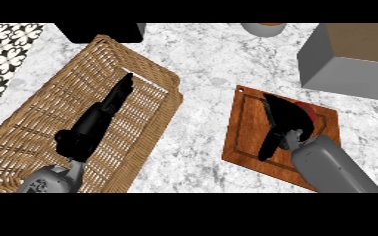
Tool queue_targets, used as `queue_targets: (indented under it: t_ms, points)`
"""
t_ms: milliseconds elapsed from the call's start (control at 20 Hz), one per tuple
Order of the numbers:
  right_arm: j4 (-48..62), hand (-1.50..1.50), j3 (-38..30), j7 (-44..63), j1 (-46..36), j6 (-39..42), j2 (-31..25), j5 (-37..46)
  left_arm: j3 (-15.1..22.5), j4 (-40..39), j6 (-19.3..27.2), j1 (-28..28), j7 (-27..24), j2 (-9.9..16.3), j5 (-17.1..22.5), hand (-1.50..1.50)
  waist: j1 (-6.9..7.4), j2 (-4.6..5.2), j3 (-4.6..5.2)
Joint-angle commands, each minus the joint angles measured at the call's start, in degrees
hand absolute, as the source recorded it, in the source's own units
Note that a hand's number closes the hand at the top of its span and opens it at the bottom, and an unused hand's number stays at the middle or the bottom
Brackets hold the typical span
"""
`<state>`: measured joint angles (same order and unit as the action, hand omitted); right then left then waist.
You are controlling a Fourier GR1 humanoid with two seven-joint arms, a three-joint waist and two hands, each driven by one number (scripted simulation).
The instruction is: Pick the eggplant from the cutting board and place it in the cardboard box
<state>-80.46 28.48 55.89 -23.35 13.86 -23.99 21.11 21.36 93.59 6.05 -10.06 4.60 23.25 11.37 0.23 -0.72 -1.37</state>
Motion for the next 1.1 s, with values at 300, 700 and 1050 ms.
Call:
queue_targets:
  t_ms: [300, 700, 1050]
  points:
    - [4.1, -1.50, -0.6, 1.3, 0.1, 2.1, 3.6, 2.0, -0.2, -8.0, -0.7, -3.2, -4.1, -2.0, -2.1, 0.00, -0.54, 0.87, 1.40]
    - [7.1, -1.50, -3.1, -2.6, -0.2, 5.4, -0.5, 4.1, 1.0, -6.3, 1.2, -1.4, -4.4, -2.1, -3.2, 0.00, -0.38, 0.83, 1.39]
    - [12.9, 1.50, -0.8, -8.7, 1.2, 1.2, 3.6, 9.1, 1.0, -7.3, 1.6, -5.1, -1.6, -3.3, -2.4, 0.00, -0.23, 0.95, 1.35]
